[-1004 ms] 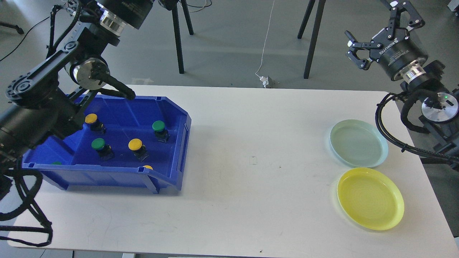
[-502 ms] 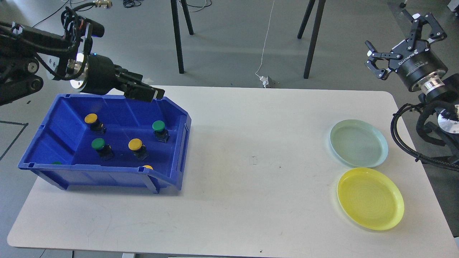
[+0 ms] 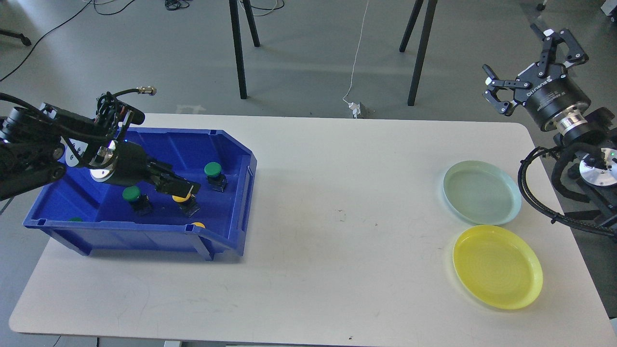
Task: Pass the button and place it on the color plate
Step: 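Lower the left gripper into the bin and grasp a yellow-topped button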
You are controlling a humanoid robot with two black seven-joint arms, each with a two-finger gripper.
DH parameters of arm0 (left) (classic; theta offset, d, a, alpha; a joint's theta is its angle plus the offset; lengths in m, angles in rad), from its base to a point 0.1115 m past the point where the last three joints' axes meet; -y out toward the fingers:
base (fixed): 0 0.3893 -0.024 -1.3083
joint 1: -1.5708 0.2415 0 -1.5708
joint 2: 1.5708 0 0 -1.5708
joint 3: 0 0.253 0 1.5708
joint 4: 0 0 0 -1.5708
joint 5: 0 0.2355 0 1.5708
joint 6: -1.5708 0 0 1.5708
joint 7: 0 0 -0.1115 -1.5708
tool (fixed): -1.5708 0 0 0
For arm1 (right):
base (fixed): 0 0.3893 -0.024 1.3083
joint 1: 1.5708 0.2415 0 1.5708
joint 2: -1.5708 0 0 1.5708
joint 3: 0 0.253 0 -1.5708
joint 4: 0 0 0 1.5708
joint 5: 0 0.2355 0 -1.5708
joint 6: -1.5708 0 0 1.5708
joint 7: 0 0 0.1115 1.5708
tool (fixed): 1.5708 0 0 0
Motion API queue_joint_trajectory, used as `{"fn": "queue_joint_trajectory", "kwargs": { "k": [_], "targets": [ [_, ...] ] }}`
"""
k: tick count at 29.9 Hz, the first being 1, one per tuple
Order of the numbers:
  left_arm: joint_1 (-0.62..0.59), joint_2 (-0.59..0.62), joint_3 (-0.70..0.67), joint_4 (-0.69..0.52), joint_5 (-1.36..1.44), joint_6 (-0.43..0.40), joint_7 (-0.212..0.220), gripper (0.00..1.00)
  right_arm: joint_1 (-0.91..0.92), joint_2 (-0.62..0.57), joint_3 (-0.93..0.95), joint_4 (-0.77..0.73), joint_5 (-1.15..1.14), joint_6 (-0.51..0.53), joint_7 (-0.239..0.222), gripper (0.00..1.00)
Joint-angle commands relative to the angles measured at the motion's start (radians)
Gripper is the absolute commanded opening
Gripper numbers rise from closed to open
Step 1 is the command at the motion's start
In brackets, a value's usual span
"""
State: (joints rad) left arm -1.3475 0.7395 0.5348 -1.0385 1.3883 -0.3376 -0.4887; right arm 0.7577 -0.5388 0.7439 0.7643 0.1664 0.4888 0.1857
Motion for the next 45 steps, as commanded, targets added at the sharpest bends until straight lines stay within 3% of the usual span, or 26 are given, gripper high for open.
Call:
{"fn": "queue_joint_trajectory", "kwargs": {
  "k": [1,6,19,24,28,31,35,36,41,45],
  "targets": [
    [0.036,-0.031,-0.015,0.029,-0.005,0.014,0.0,0.99,-0.001,0.003,0.005,0.001,0.001,0.0,0.0,0.99],
    [0.105,-0.124,-0.013,0.182,-0.009,0.017,0.0,0.99,-0.018,0.003,0.008,0.001,0.001,0.0,0.0,0.99],
    [0.183,-0.196,-0.012,0.308,-0.005,0.046,0.0,0.95,-0.029,0.002,0.008,0.001,0.002,0.0,0.0,0.99],
    [0.208,-0.203,-0.01,0.344,-0.005,0.088,0.0,0.77,-0.034,0.002,0.008,0.001,0.002,0.0,0.0,0.99],
    [0.218,-0.203,-0.001,0.348,0.008,0.106,0.0,0.56,-0.043,0.002,0.009,0.003,0.002,0.0,0.0,0.99],
    [0.235,-0.209,0.004,0.377,0.012,0.115,0.0,0.5,-0.057,0.002,0.009,0.006,0.002,0.0,0.0,0.99],
    [0.243,-0.216,0.005,0.382,0.05,0.115,0.0,0.2,-0.063,0.002,0.009,0.01,0.002,0.0,0.001,0.99],
    [0.243,-0.216,0.005,0.382,0.06,0.117,0.0,0.07,-0.063,0.002,0.009,0.01,0.002,0.0,0.001,0.99],
    [0.225,-0.183,-0.016,0.361,0.049,0.118,0.0,0.03,-0.069,0.002,0.014,0.01,0.002,0.0,0.001,0.99],
    [0.173,-0.076,-0.093,0.234,0.048,0.108,0.0,0.03,-0.072,0.002,0.015,0.01,0.002,0.0,0.001,0.99]
  ]
}}
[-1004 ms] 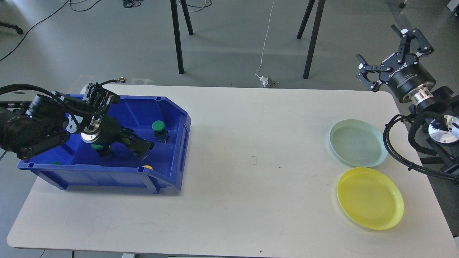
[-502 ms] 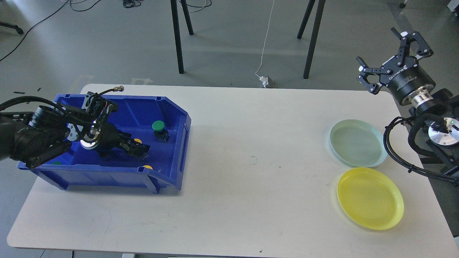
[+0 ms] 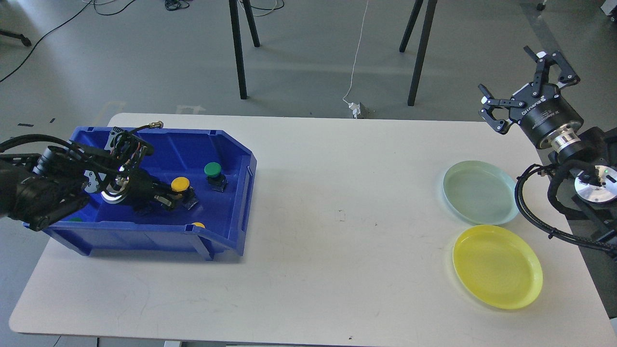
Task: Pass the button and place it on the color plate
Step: 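Lower the left gripper into the bin and grasp a yellow-topped button, then lift the button out of the bin toward the table center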
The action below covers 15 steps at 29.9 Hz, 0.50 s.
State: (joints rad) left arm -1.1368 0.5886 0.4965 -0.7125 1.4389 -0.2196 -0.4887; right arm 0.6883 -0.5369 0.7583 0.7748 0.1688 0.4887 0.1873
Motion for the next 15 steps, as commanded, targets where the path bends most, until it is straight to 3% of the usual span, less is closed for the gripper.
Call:
{"fn": "queue_joint_trajectory", "kwargs": {
  "k": [1,4,10,15],
  "targets": [
    [-0.053,0.112,-0.087,-0.143,-0.005,-0.014,0.0,0.03,-0.003,0.0,0.001,0.0,0.001,0.0,0.0,0.99],
    [-0.072,0.207,-0.156,-0.264,-0.005,-0.03,0.0,0.03,-0.007,0.002,0.001,0.0,0.003,0.0,0.0,0.99],
    [-0.097,0.339,-0.356,-0.461,-0.041,-0.144,0.0,0.03,-0.01,-0.008,-0.004,0.053,0.0,0.0,0.0,0.99],
    [-0.07,0.375,-0.573,-0.634,-0.389,-0.221,0.0,0.03,-0.047,-0.053,-0.013,0.219,-0.043,0.0,0.0,0.99]
  ]
}}
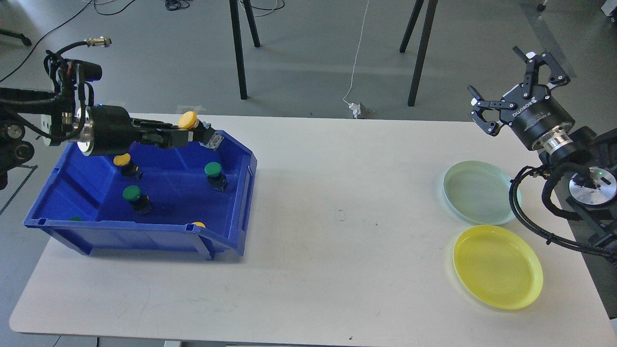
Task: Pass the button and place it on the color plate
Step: 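Lift the button out of the bin toward the table center, then reach the right gripper to the held button and grasp it from the left gripper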
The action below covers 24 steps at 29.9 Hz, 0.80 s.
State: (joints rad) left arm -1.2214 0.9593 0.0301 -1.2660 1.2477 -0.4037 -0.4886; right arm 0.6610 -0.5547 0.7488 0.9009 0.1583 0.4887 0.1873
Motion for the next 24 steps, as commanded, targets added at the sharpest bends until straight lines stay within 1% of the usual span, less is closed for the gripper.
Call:
{"fn": "queue_joint_trajectory", "kwargs": {
  "k": [1,3,5,8,9,10,11,14,17,19,24],
  "targets": [
    [0.023,-0.016,-0.13,-0.102,-0.277,-0.04,0.0,0.04,-0.026,-0.062,-0.003,0.145,-0.078,0.0,0.001,0.99],
    [0.04,-0.104,-0.156,-0.108,-0.403,-0.035,0.0,0.04,-0.049,-0.106,-0.002,0.246,-0.202,-0.031,0.011,0.99],
    [0.068,-0.201,-0.167,-0.081,-0.515,-0.021,0.0,0.04,-0.089,-0.145,0.004,0.356,-0.325,-0.071,0.05,0.99],
    [0.126,-0.333,-0.174,0.0,-0.608,-0.004,0.0,0.04,-0.126,-0.22,0.003,0.516,-0.423,-0.13,0.174,0.99],
    [0.14,-0.362,-0.18,0.016,-0.616,-0.003,0.0,0.04,-0.129,-0.237,-0.002,0.551,-0.428,-0.142,0.207,0.99],
    [0.158,-0.387,-0.191,0.028,-0.619,-0.003,0.0,0.04,-0.129,-0.249,-0.008,0.584,-0.434,-0.15,0.231,0.99],
    [0.175,-0.407,-0.202,0.042,-0.619,-0.003,0.0,0.04,-0.129,-0.249,-0.011,0.602,-0.44,-0.156,0.242,0.99],
    [0.217,-0.444,-0.246,0.079,-0.622,-0.007,0.0,0.04,-0.12,-0.241,-0.019,0.615,-0.445,-0.168,0.248,0.99],
    [0.226,-0.448,-0.283,0.088,-0.628,-0.017,0.0,0.04,-0.1,-0.217,-0.069,0.607,-0.518,-0.171,0.248,0.99],
    [0.227,-0.45,-0.285,0.088,-0.631,-0.018,0.0,0.04,-0.066,-0.189,-0.109,0.596,-0.56,-0.174,0.247,0.99],
    [0.232,-0.45,-0.285,0.088,-0.633,-0.02,0.0,0.04,0.035,-0.09,-0.232,0.538,-0.565,-0.174,0.25,0.99]
  ]
}}
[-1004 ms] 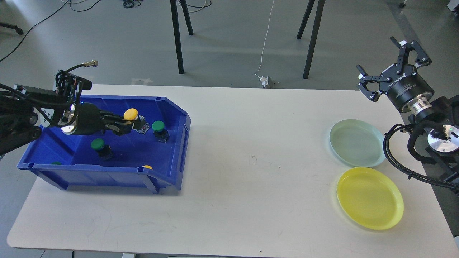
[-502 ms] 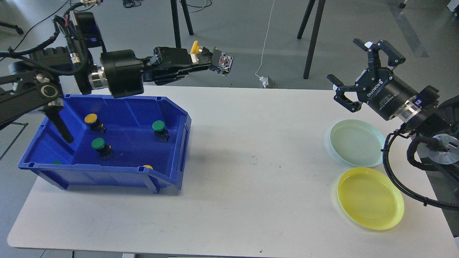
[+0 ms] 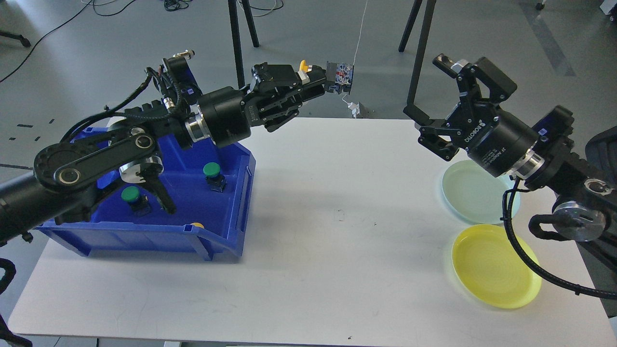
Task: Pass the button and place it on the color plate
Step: 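Reach the right gripper to the held button and grasp it from the left gripper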
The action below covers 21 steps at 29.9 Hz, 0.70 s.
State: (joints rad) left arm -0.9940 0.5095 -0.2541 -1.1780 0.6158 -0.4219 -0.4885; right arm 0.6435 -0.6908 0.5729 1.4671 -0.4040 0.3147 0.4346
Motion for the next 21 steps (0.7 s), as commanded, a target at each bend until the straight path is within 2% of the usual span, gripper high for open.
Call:
{"fn": "queue_joint_trajectory", "kwargs": {
  "k": [1,7,13,21],
  "targets": [
    [0.006,0.0,-0.001,0.0,-0.001,-0.001,0.0,0.04,0.071,0.057,-0.07,-0.04,-0.002,0.0,0.006,0.99],
    [0.006,0.0,-0.01,0.001,-0.002,-0.043,0.0,0.04,0.14,0.146,-0.079,-0.123,-0.002,-0.025,0.023,0.98],
    [0.011,0.0,-0.013,0.008,-0.027,-0.044,0.0,0.04,0.209,0.203,-0.155,-0.172,-0.006,-0.025,0.023,0.98],
    [0.011,0.0,-0.014,0.011,-0.033,-0.044,0.0,0.04,0.232,0.217,-0.194,-0.177,-0.004,-0.032,0.036,0.94]
  ]
}}
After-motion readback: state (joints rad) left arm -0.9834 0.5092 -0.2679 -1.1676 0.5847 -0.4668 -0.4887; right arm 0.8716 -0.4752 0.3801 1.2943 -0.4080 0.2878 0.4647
